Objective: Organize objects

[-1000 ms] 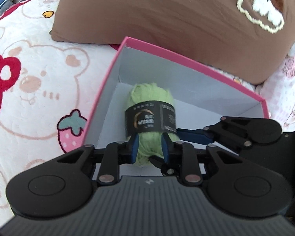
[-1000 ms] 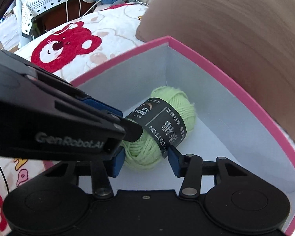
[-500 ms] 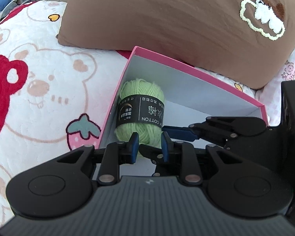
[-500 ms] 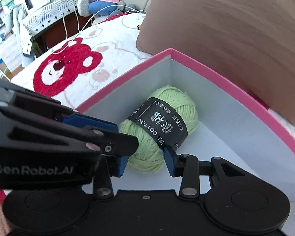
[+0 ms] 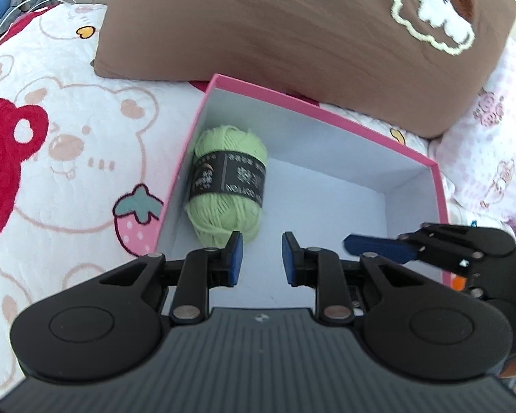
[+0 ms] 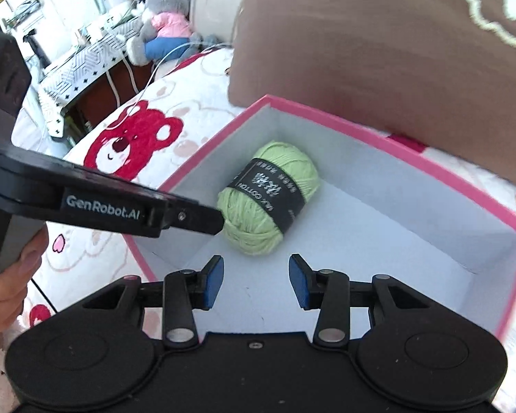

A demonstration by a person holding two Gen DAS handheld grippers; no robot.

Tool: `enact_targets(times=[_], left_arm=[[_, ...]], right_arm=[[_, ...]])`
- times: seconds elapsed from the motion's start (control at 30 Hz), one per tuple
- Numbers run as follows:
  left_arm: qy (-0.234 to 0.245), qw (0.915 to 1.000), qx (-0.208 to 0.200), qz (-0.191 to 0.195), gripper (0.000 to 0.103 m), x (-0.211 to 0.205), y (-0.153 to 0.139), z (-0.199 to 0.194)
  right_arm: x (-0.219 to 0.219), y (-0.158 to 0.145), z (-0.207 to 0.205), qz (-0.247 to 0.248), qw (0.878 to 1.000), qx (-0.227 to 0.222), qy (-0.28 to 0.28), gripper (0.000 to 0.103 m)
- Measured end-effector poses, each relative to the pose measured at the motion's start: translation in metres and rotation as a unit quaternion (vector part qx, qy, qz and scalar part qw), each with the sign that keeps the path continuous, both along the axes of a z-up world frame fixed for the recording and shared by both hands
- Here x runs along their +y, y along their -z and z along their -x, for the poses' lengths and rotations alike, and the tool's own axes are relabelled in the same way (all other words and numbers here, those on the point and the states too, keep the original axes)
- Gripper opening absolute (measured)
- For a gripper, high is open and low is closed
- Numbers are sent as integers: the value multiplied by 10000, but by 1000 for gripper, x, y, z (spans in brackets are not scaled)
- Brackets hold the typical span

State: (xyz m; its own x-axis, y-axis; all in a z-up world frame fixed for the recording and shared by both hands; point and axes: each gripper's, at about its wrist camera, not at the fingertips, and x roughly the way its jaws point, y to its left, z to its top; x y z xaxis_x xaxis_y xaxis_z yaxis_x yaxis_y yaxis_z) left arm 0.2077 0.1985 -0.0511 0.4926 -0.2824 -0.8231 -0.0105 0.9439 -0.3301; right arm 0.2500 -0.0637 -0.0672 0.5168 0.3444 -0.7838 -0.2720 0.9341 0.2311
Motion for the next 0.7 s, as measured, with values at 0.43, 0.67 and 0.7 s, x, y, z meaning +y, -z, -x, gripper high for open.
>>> enact_targets(times=[0.43, 0.67, 0.7], left_arm=[[73, 9997, 22, -223, 53, -23, -36, 39], [124, 9987, 59, -498, 74, -31, -57, 61], [138, 9988, 66, -473, 77, -31, -60, 64]], right_arm=[[-7, -45, 58, 399, 9980, -331, 358, 81], [-20, -63, 82, 251, 9982, -235, 500, 88], [-21, -65, 85, 289, 9979, -269, 512, 92]])
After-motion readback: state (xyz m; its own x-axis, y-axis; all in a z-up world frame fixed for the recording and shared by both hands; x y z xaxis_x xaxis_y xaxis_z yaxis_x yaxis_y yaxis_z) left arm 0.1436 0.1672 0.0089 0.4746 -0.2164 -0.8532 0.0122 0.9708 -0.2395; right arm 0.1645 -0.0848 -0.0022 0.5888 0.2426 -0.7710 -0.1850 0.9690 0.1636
